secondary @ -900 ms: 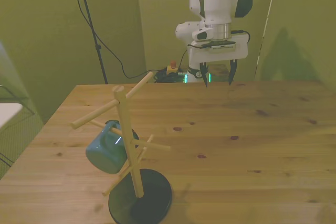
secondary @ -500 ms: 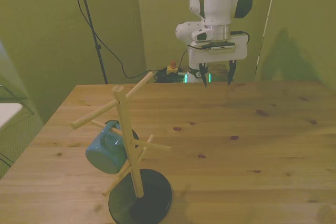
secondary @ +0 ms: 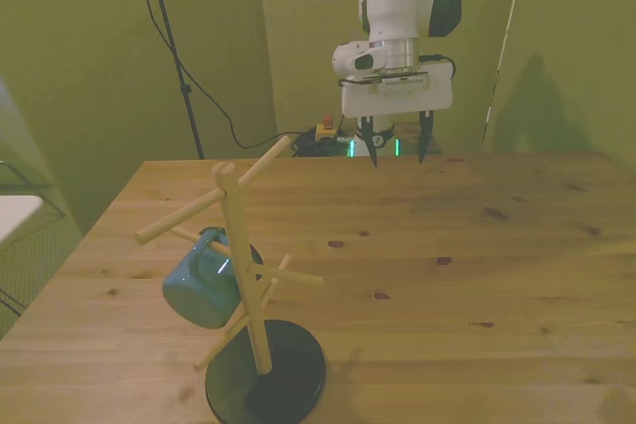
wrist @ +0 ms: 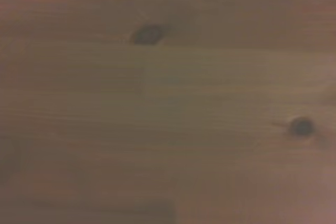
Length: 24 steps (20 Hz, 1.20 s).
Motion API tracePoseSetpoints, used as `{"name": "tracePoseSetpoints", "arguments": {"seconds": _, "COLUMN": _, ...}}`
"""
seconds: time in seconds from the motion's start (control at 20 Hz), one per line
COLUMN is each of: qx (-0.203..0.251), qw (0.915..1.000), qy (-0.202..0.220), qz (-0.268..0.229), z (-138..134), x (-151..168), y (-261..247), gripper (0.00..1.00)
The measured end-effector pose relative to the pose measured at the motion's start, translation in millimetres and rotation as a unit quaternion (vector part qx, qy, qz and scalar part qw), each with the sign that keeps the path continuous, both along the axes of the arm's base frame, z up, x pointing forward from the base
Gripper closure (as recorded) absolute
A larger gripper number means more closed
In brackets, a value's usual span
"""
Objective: Unload the mug
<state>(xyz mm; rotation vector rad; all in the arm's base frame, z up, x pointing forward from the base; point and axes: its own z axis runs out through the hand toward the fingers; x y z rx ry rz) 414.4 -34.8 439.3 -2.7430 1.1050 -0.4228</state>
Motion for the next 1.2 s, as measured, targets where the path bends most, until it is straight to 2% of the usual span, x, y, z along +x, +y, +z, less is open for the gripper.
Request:
{"name": "tracePoseSetpoints", "arguments": {"seconds": 0.35, "qx": 0.013, "qw": 0.9961, "qy": -0.08, "qz": -0.035, "z": 6.0, "x": 1.7, "y": -31.8, "gripper": 0.0}}
{"name": "tracePoseSetpoints", "arguments": {"seconds": 0.65, "qx": 0.036, "qw": 0.9835, "qy": -0.153, "qz": -0.09, "z": 20.8, "x": 9.1, "y": -65.7, "gripper": 0.0}}
{"name": "tracePoseSetpoints", "arguments": {"seconds": 1.2, "qx": 0.049, "qw": 0.9656, "qy": -0.207, "qz": -0.15, "z": 54.2, "x": 54.3, "y": -118.8, "gripper": 0.0}}
